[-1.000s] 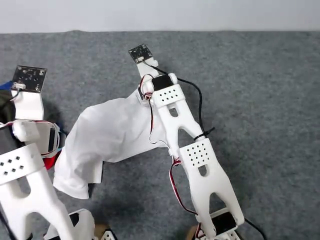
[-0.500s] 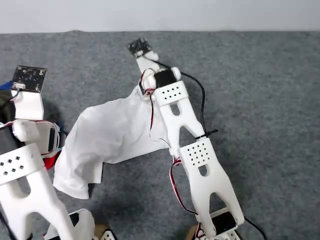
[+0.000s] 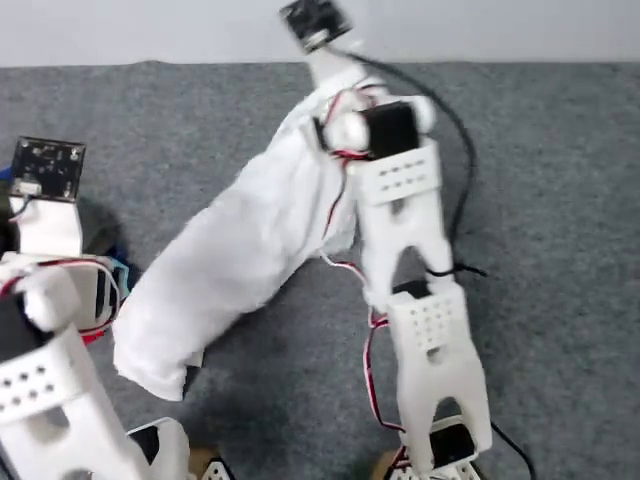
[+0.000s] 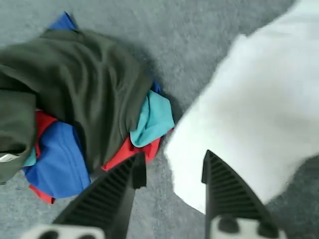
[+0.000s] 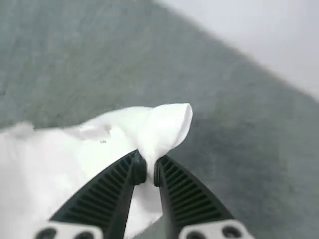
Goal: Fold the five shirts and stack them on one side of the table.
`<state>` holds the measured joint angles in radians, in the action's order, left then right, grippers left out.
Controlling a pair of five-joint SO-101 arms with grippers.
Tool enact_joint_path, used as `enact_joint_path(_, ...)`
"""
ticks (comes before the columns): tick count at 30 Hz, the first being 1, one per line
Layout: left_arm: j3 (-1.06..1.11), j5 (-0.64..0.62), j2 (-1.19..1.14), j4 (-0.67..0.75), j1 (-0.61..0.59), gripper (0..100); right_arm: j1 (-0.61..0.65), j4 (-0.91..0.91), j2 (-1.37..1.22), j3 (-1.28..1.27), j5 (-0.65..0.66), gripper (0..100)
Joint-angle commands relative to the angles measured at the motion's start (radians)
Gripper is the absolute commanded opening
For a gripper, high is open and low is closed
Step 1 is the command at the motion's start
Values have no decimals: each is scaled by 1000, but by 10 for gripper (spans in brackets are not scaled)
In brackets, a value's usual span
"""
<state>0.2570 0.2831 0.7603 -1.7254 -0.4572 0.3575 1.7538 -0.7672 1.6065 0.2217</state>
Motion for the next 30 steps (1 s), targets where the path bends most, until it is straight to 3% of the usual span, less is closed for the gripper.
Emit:
enact_joint_path(1,-36,-8,55,-17,5,191,-59,47,226,-129,12,8)
enact_joint_path(12,-35,-8,83,-28,5,191,-94,41,851,-1188,127,8)
enact_joint_path(17,1,-2,66,-23,32,195,-94,25,1046,-1553,126,8)
enact_joint_path(22,91,-2,-20,3,175,196,-127,-70,1171,-1809,121,9)
enact_joint_path(30,94,-2,-334,207,273,239,-305,-120,1234,-2008,149,9)
